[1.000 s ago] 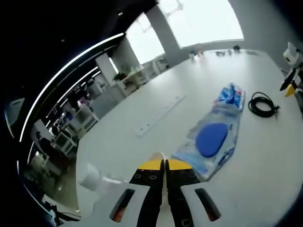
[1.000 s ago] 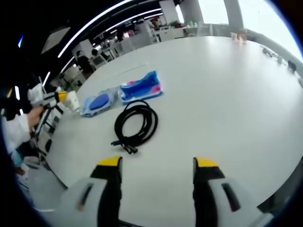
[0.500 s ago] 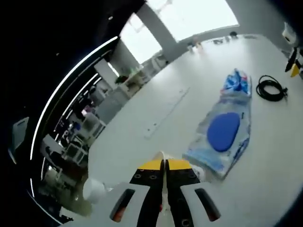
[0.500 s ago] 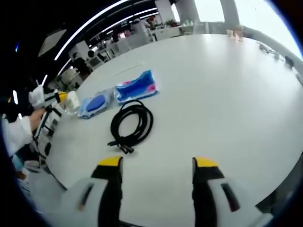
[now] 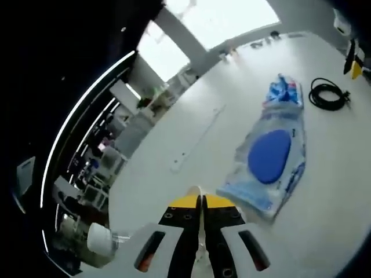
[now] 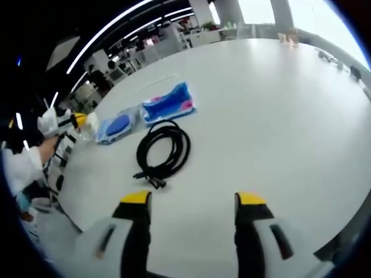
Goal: Arrange the tabletop items into an orderly group along one side of the table until the central work area is clear of visible clutter.
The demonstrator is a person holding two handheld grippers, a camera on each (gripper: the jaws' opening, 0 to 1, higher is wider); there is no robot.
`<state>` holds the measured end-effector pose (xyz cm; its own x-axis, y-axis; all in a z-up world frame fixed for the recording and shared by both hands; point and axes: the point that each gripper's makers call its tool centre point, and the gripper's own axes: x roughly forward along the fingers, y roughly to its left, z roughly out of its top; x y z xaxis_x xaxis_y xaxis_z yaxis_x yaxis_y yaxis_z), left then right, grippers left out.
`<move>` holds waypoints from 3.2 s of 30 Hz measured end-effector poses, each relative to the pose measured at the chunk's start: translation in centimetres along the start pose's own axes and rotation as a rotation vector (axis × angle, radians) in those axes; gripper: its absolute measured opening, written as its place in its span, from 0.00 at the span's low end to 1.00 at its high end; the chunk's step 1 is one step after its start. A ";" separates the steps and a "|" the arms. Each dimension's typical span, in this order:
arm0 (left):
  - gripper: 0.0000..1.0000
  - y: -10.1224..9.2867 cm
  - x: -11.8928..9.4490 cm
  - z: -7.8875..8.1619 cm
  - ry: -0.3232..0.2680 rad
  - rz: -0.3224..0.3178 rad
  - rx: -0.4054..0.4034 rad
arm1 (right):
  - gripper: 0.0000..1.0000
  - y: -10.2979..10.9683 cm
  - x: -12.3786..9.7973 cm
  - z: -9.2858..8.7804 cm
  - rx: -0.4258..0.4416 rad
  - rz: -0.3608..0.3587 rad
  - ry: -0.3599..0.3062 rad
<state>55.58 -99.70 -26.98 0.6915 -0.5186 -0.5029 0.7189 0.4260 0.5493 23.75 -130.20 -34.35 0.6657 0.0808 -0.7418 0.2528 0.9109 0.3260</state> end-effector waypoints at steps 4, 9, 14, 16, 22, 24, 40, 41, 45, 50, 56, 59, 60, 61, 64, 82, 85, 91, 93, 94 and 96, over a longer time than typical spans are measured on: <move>0.00 -0.5 -0.3 0.1 -0.004 -0.014 0.005 | 0.56 0.2 0.3 0.1 -0.004 0.003 0.002; 0.00 -1.3 -0.7 -0.4 -0.001 -0.028 -0.074 | 0.55 0.4 0.4 0.1 0.019 0.016 -0.003; 0.00 -2.0 -1.1 -0.7 0.005 -0.050 -0.100 | 0.55 0.4 0.3 0.0 0.017 0.018 -0.004; 0.00 -2.1 -1.3 -0.9 0.002 -0.057 -0.141 | 0.55 0.3 0.3 -0.1 0.035 0.024 -0.004; 0.00 -2.8 -1.6 -1.3 0.006 -0.101 -0.209 | 0.55 0.0 0.0 -0.2 0.066 0.022 -0.015; 0.00 -2.9 -1.6 -1.3 0.015 -0.113 -0.198 | 0.55 -0.1 0.0 -0.3 0.072 0.024 -0.016; 0.00 -2.4 -1.9 -1.7 0.026 -0.105 -0.326 | 0.55 0.5 0.0 -0.5 0.089 0.045 -0.014; 0.02 -2.3 -1.9 -1.6 0.018 -0.104 -0.347 | 0.55 0.5 -0.1 -0.5 0.089 0.046 -0.015; 0.25 -1.3 -2.3 -1.3 -0.013 -0.050 -0.388 | 0.56 0.6 0.0 -0.4 0.085 0.048 -0.016; 0.62 -0.5 -2.8 -1.1 -0.041 -0.012 -0.446 | 0.56 0.8 0.0 -0.3 0.082 0.055 -0.018; 0.64 -0.9 -3.5 -1.2 -0.039 -0.026 -0.445 | 0.56 1.2 0.1 -0.5 0.080 0.064 -0.017; 0.64 -0.8 -3.7 -1.1 -0.041 -0.023 -0.444 | 0.56 1.2 0.0 -0.5 0.078 0.066 -0.018; 0.64 -0.7 -3.8 -1.0 -0.043 -0.022 -0.444 | 0.56 1.2 0.0 -0.5 0.078 0.067 -0.018; 0.64 -0.6 -3.9 -1.0 -0.043 -0.021 -0.445 | 0.56 1.2 0.0 -0.5 0.078 0.068 -0.020; 0.63 -0.4 -4.4 -0.8 -0.047 -0.015 -0.446 | 0.56 1.2 0.0 -0.3 0.077 0.070 -0.026; 0.80 0.6 -8.2 -2.5 -0.022 0.069 -0.550 | 0.56 1.3 -0.9 0.2 0.048 0.090 -0.048; 0.86 0.9 -8.8 -2.7 -0.042 0.089 -0.557 | 0.56 1.3 -1.0 0.2 0.046 0.091 -0.052; 0.91 0.7 -9.6 -3.3 -0.035 0.098 -0.583 | 0.56 1.4 -1.1 0.2 0.039 0.097 -0.056; 0.91 0.7 -9.8 -3.5 -0.033 0.096 -0.592 | 0.56 1.6 -1.2 0.2 0.037 0.099 -0.057; 0.91 0.7 -9.8 -3.5 -0.033 0.096 -0.595 | 0.56 1.6 -1.2 0.2 0.036 0.100 -0.057; 0.91 0.8 -9.9 -3.6 -0.034 0.100 -0.599 | 0.56 1.6 -1.2 0.3 0.032 0.101 -0.059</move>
<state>49.55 -91.57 -23.94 0.7624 -0.4733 -0.4414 0.5719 0.8119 0.1173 23.58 -128.94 -32.72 0.7286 0.1470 -0.6690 0.2037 0.8860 0.4165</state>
